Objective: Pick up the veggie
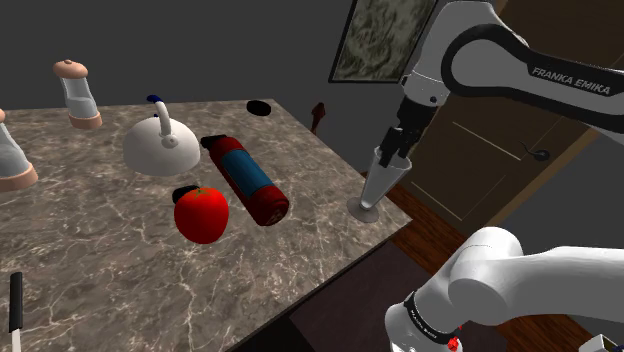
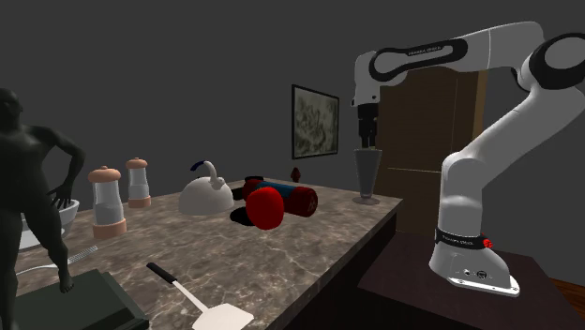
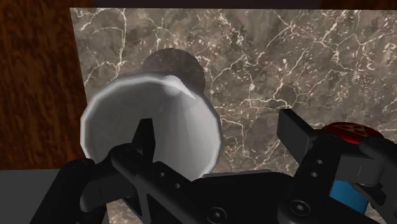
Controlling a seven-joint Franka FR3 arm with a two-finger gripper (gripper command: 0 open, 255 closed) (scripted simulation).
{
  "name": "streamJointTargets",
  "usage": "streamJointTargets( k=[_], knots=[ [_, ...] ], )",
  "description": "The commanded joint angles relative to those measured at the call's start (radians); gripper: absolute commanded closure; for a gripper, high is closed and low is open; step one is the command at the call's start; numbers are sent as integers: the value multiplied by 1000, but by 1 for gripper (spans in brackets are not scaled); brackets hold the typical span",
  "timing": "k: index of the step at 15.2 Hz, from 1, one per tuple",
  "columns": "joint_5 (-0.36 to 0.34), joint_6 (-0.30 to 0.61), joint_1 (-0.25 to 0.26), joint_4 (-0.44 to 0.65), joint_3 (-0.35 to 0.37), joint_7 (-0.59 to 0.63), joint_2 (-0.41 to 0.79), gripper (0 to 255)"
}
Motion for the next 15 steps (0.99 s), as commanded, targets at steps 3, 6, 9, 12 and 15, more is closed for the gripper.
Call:
streamJointTargets(
  k=[3, 6, 9, 12, 15],
  knots=[
    [26, 11, 22, 33, 31, 27, 59, 0],
    [61, 25, 52, 90, 76, 65, 152, 0],
    [89, 34, 78, 156, 118, 102, 248, 0],
    [112, 38, 102, 231, 158, 138, 347, 0],
    [127, 36, 124, 315, 195, 173, 448, 0]
  ],
)
